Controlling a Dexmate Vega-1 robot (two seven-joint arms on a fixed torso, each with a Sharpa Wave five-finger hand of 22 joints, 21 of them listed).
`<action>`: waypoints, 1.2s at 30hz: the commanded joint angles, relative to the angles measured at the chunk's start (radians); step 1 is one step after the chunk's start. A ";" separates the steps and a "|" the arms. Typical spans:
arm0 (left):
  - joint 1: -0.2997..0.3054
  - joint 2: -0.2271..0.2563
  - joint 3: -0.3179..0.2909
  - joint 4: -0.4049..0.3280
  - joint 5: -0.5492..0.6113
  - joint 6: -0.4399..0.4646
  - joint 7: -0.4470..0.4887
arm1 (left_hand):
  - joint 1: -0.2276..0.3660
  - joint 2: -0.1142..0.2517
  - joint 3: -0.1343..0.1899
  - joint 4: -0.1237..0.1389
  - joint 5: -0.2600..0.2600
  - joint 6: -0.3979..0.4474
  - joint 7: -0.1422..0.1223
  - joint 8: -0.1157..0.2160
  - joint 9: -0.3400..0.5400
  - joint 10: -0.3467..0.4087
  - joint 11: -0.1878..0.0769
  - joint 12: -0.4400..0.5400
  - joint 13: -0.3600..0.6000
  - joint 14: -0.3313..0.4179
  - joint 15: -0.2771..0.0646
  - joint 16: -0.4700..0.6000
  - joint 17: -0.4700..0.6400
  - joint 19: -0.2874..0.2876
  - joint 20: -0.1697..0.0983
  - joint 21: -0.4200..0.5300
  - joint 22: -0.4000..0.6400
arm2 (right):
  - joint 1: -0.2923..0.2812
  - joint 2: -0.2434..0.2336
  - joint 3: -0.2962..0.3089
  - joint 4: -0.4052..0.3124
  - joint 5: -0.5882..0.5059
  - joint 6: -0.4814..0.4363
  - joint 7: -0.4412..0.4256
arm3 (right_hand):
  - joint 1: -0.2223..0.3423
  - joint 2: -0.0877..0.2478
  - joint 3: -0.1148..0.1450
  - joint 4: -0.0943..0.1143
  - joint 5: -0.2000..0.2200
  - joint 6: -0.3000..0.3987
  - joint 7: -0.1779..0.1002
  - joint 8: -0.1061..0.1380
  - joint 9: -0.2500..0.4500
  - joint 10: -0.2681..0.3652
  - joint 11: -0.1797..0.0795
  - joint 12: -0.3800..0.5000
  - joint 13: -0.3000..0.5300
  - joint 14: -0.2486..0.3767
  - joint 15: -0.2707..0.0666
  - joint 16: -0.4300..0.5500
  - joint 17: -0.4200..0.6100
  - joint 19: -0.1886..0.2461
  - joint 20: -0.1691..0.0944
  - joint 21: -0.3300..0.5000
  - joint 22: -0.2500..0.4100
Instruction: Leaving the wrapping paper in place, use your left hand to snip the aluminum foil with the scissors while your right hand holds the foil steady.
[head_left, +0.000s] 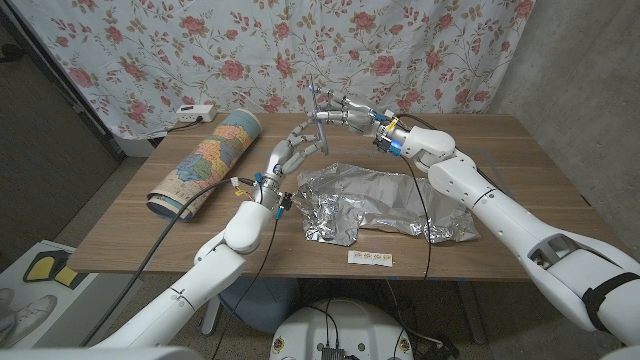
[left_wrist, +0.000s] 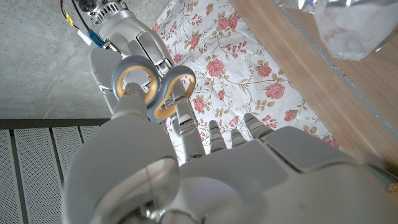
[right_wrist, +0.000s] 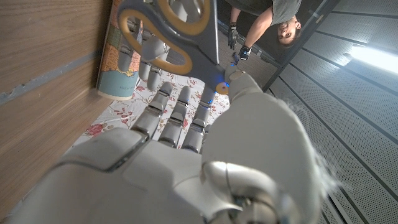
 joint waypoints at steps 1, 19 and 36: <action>-0.003 -0.002 0.008 -0.003 0.010 0.011 0.006 | 0.017 0.002 0.006 -0.004 0.004 0.006 0.002 -0.006 0.003 0.009 -0.002 0.006 0.004 -0.005 -0.001 0.005 0.001 -0.001 0.002 0.000 0.003 | -0.001 0.006 -0.004 0.005 0.004 0.002 0.007 | 0.006 0.004 -0.005 0.000 0.006 0.008 -0.002 0.001 0.001 0.097 -0.088 0.007 0.003 0.005 -0.189 -0.001 0.003 0.008 -0.003 0.000 0.003; 0.001 -0.014 0.015 -0.002 0.026 0.007 0.028 | 0.038 0.014 0.016 -0.010 0.002 0.013 0.004 -0.013 0.004 0.019 -0.002 0.008 0.004 -0.001 0.000 0.006 0.000 0.009 0.002 0.003 0.003 | -0.024 0.008 -0.014 -0.021 0.001 0.008 0.000 | 0.008 0.005 -0.007 0.001 0.009 0.010 -0.007 0.001 0.001 0.096 -0.088 0.009 0.003 0.007 -0.190 -0.003 0.008 0.004 -0.007 -0.001 0.003; 0.008 -0.014 0.020 0.009 0.028 -0.024 0.017 | 0.047 0.015 0.019 -0.010 0.000 -0.009 -0.014 -0.032 0.004 0.018 -0.003 0.005 0.004 0.003 -0.003 0.007 0.000 0.010 0.000 0.002 0.003 | -0.030 0.004 -0.013 -0.020 -0.013 0.021 -0.014 | 0.008 0.004 -0.010 0.002 0.011 0.012 -0.009 0.000 0.001 0.097 -0.088 0.011 0.002 0.005 -0.189 -0.007 0.011 -0.008 -0.009 -0.005 0.003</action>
